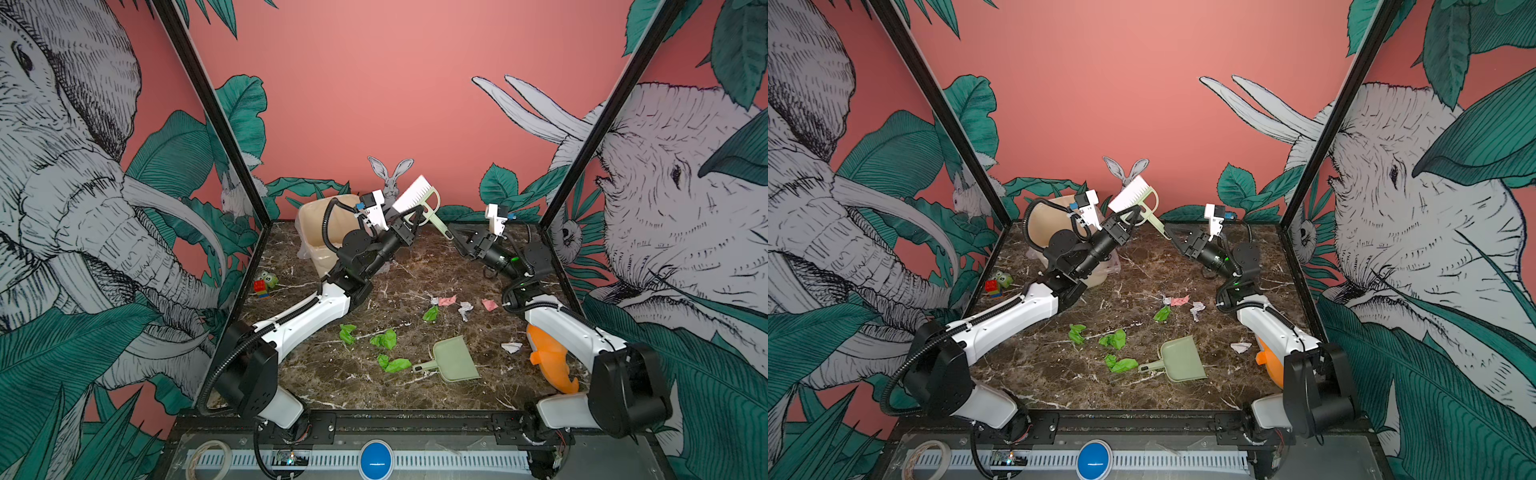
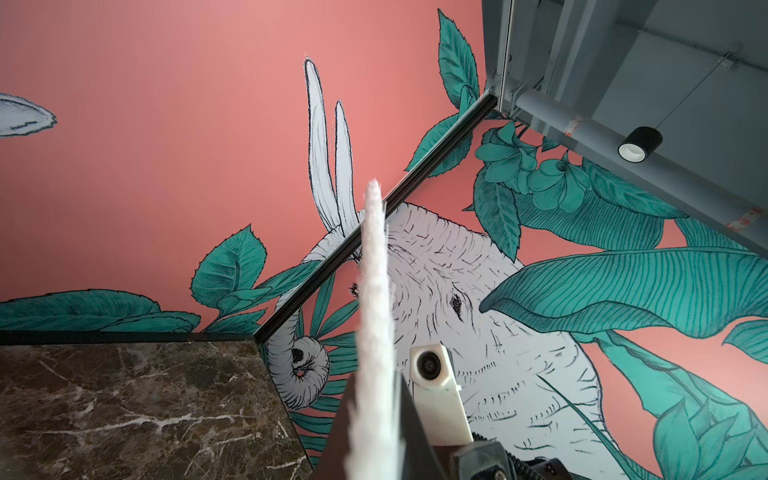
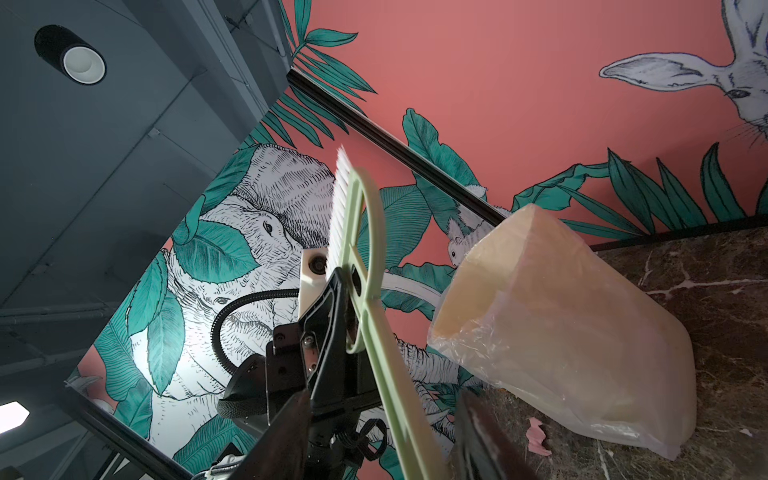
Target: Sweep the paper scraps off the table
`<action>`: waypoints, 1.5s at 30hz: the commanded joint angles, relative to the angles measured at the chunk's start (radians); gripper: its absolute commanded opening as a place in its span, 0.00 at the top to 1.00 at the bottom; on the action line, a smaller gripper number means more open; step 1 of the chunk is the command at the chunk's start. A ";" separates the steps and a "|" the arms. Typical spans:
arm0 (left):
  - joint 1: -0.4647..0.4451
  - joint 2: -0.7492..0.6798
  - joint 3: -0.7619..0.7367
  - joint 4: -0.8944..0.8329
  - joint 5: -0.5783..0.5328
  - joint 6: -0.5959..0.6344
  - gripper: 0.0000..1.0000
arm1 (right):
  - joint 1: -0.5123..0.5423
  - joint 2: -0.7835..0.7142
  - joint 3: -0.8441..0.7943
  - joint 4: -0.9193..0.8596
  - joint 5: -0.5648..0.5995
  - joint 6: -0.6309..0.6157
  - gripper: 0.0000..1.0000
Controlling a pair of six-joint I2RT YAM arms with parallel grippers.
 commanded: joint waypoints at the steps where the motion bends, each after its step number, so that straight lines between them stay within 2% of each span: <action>1: -0.004 -0.022 0.028 0.054 -0.012 -0.009 1.00 | 0.007 0.001 0.015 0.070 0.008 0.057 0.45; 4: -0.004 -0.029 0.029 0.047 -0.010 -0.003 1.00 | 0.002 -0.002 0.010 0.047 0.013 0.042 0.46; 7: -0.004 -0.033 0.030 0.023 -0.005 0.006 1.00 | 0.002 0.008 0.011 0.097 0.017 0.071 0.47; 10: -0.004 -0.030 0.024 0.028 -0.008 0.005 1.00 | 0.005 0.030 0.030 0.166 0.008 0.119 0.52; 16: -0.004 -0.009 0.024 0.047 -0.004 0.000 1.00 | 0.018 0.034 0.043 0.173 -0.006 0.125 0.61; 27: -0.003 -0.019 0.004 0.031 -0.005 0.005 1.00 | 0.014 0.014 0.028 0.176 0.024 0.116 0.69; 45: 0.007 -0.020 0.004 0.011 0.050 -0.020 1.00 | 0.011 0.001 0.026 0.197 0.039 0.135 0.77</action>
